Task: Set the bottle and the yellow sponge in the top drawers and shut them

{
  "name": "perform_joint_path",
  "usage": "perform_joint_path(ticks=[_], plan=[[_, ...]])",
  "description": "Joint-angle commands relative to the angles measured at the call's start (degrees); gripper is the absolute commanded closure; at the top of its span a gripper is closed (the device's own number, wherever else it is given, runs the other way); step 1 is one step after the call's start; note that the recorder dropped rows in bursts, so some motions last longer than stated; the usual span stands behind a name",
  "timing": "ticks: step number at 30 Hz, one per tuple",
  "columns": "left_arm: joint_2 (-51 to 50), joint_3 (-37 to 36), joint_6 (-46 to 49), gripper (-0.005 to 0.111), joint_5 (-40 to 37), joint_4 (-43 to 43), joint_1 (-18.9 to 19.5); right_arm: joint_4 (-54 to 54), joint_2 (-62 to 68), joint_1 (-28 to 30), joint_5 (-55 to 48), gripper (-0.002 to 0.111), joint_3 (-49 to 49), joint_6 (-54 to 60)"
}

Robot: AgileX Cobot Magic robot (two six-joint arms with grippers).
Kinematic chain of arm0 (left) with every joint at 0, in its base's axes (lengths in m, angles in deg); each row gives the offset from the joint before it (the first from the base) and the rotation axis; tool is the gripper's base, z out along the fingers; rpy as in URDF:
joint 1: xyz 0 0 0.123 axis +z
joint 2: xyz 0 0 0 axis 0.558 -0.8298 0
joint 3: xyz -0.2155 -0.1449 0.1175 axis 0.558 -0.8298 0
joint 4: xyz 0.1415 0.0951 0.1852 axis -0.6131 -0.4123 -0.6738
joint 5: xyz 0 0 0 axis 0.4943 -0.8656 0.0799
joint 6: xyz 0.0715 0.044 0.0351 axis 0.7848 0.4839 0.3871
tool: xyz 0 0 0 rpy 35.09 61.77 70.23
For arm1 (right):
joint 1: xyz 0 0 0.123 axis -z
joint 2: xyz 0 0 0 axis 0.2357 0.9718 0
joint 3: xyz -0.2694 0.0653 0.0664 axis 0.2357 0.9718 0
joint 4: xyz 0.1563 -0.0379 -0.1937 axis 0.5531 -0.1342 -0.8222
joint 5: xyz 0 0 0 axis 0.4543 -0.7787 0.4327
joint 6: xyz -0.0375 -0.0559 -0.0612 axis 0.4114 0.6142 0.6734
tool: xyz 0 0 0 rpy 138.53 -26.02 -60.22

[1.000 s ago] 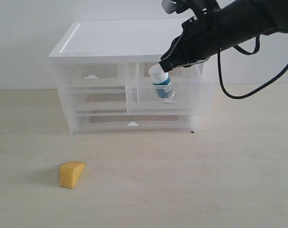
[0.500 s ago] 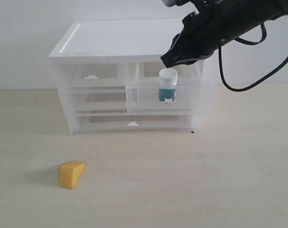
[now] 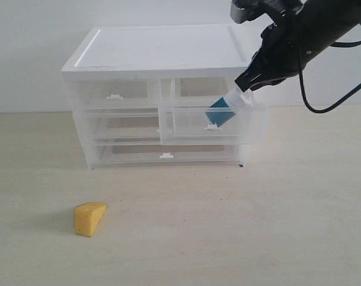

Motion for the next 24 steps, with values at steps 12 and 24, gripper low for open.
perform_joint_path(ticks=[12, 24], plan=[[0.16, -0.16, 0.00, 0.102, 0.79, 0.35, 0.01, 5.44, 0.45, 0.40, -1.07, 0.108, 0.29, 2.15], [0.16, -0.16, 0.00, 0.102, 0.79, 0.35, 0.01, 19.32, 1.92, 0.40, -0.86, 0.108, 0.29, 10.24]])
